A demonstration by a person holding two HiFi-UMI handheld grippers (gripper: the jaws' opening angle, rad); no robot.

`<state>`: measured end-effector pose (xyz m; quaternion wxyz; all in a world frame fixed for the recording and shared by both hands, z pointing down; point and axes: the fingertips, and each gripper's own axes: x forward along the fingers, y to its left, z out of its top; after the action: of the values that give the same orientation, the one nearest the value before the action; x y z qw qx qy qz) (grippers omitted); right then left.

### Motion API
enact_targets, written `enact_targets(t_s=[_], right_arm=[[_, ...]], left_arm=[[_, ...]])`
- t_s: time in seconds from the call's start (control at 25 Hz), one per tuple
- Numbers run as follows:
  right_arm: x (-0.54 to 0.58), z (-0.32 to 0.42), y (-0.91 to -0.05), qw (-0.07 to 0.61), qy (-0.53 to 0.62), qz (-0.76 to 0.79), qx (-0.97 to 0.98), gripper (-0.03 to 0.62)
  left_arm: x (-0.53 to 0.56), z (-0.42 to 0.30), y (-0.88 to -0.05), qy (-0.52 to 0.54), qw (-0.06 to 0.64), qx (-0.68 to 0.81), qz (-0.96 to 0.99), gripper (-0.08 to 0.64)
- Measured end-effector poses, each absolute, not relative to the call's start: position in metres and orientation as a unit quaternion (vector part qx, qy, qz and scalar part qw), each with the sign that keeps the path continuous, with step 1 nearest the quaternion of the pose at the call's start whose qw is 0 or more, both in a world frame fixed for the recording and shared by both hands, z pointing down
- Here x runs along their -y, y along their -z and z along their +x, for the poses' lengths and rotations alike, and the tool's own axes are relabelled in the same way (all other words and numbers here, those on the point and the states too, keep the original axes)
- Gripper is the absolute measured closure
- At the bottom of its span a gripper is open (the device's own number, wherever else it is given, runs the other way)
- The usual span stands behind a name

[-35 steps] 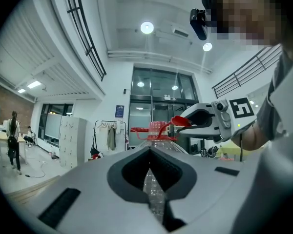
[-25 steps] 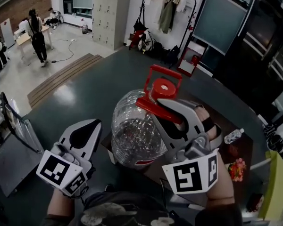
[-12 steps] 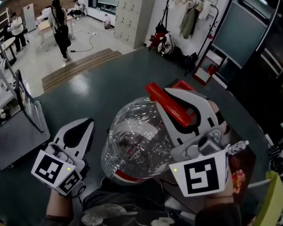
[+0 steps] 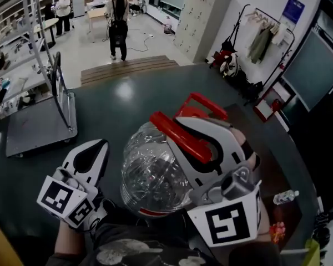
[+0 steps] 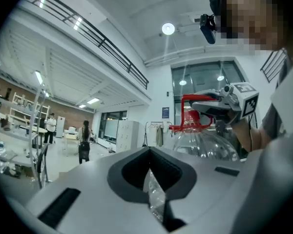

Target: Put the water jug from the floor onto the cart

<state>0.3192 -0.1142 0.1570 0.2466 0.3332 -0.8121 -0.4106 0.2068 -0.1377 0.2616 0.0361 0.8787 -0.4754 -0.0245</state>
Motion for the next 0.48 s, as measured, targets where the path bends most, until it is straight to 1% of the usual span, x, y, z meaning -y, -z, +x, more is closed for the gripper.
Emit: enact_targets(t_s=[0.12, 0.28, 0.48], right_arm=[[0.101, 0.278, -0.171, 0.225, 0.412, 0.282, 0.837, 0.545], [0.095, 0.231, -0.192, 0.19, 0.377, 0.237, 0.875, 0.545], [0.087, 0.13, -0.226, 0.159, 0.34, 0.192, 0.907, 0.545]], left_arm=[[0.123, 0.169, -0.265, 0.026, 0.04, 0.518, 0.854, 0.552], [0.108, 0.116, -0.275, 0.028, 0.05, 0.566, 0.822, 0.552], [0.088, 0.011, -0.302, 0.025, 0.062, 0.615, 0.785, 0.552]])
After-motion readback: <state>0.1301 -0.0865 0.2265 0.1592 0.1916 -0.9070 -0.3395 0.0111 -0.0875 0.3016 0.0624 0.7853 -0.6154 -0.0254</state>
